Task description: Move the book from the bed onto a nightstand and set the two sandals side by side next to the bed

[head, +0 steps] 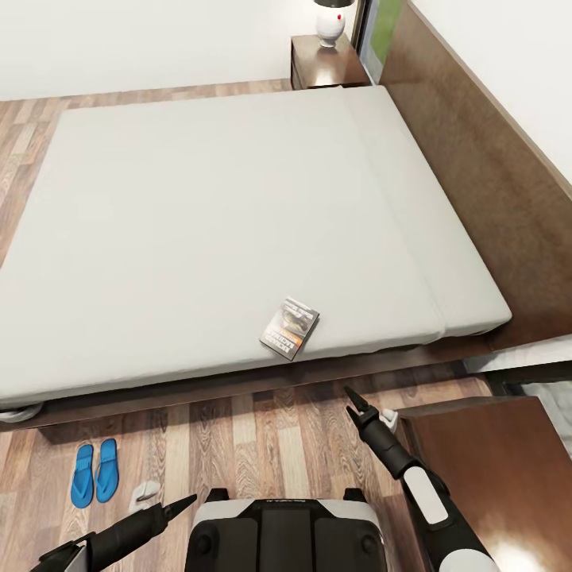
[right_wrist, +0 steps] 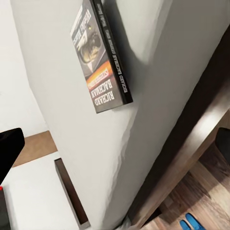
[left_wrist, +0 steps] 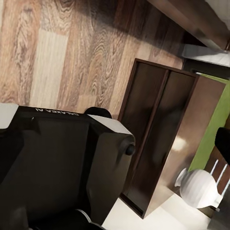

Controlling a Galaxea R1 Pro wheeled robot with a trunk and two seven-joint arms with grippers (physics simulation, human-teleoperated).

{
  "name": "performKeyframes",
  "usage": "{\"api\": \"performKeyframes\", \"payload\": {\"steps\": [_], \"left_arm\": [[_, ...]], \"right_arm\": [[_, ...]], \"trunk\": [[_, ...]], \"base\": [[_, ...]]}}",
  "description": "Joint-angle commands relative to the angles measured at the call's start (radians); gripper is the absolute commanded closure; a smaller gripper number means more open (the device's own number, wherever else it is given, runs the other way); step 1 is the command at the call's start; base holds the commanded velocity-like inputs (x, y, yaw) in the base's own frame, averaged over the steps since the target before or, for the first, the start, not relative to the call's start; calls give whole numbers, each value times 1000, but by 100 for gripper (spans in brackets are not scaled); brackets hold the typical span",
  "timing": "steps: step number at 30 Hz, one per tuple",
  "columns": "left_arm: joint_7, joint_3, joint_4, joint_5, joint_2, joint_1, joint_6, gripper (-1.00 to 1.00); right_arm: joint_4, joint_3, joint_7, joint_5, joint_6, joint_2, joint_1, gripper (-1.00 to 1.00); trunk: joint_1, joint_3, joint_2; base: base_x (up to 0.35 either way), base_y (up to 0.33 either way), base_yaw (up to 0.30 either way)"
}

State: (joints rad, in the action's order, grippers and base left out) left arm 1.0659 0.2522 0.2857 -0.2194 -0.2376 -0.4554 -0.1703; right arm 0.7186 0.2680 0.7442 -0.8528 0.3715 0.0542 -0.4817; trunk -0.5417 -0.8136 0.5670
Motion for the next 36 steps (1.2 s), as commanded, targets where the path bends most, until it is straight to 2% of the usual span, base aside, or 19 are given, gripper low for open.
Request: {"api": "performKeyframes", "payload": {"steps": [1,14,21,33,36], "left_arm": [[3,0,0,-6,0,0,-11,-100],[4,1,0,-8,0,0,-11,-100],[3,0,0,-8,1,0,-11,-100],[3,1,0,-6,10,0,-10,-100],[3,0,0,-6,11,0,-10,-100]], "right_arm": [[0,4,2,-6,9,1,0,-100],[-5,3,6,-6,9,6,0,-100],[-73,-3,7,-5,9,16,0,-100],[-83,-5,8,-5,10,18,1,-100],[-83,-7,8,-5,10,28,1,-100]], "trunk": [[0,-1,1],[0,-1,1],[0,-1,1],[0,-1,1],[0,-1,1]], "base": [[0,0,0],[100,0,0],[89,44,0],[61,41,0],[33,77,0]]}}
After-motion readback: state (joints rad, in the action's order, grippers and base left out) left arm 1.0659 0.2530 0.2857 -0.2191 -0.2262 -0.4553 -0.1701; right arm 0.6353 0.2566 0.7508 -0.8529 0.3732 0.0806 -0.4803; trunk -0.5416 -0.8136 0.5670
